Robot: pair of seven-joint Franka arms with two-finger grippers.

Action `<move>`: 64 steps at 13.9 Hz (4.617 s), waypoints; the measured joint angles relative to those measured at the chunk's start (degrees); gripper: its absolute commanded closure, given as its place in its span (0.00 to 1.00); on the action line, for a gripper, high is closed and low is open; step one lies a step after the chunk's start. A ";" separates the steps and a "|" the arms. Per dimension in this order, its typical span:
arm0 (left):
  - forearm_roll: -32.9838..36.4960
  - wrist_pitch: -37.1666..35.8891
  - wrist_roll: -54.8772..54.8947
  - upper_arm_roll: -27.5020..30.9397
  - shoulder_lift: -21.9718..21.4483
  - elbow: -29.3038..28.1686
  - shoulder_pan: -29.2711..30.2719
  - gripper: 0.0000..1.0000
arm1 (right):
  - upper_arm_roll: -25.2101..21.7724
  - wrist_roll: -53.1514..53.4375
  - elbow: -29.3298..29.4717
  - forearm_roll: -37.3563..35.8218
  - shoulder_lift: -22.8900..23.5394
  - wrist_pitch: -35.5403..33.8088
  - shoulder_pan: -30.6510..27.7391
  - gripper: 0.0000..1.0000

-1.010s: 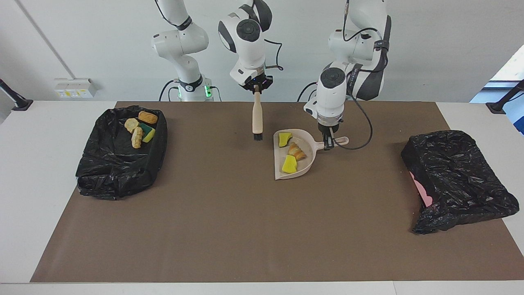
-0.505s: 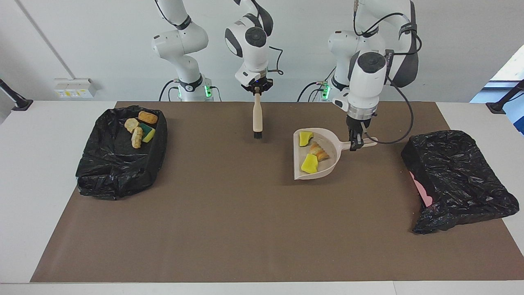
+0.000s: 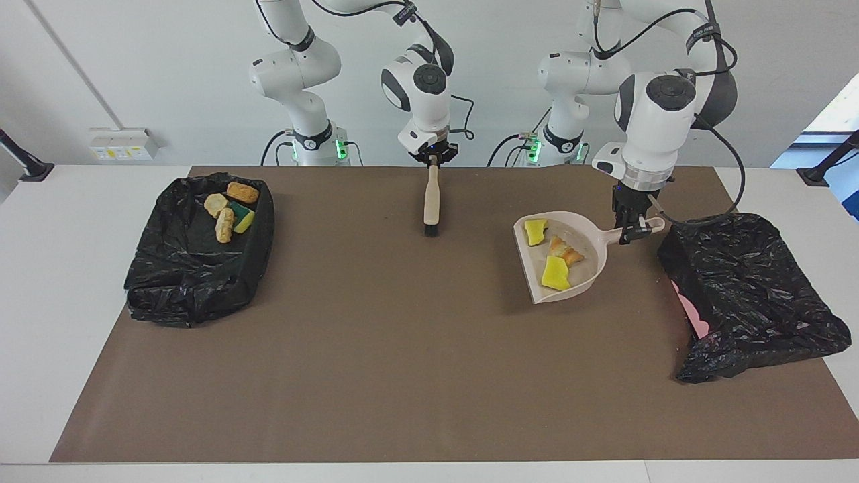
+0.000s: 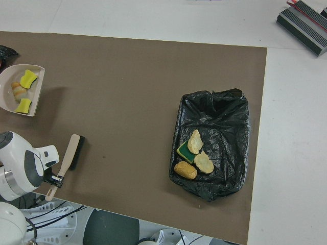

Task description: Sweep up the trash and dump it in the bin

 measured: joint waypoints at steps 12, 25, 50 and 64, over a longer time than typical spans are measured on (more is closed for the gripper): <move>-3.33 3.13 2.69 0.13 0.45 1.11 12.25 1.00 | -1.16 -4.74 14.71 -7.49 -0.53 -10.08 -8.96 0.00; -7.52 5.35 10.03 0.18 6.37 11.25 29.51 1.00 | -18.50 -27.85 29.81 -15.12 1.63 -16.32 -22.13 0.00; 40.29 -4.31 18.40 -1.36 16.54 30.00 29.25 1.00 | -30.69 -48.29 48.93 -21.89 1.12 -40.85 -26.32 0.00; 10.60 -17.63 -6.24 -1.85 16.65 32.56 20.47 1.00 | -30.52 -48.29 48.93 -21.90 1.12 -41.01 -26.33 0.00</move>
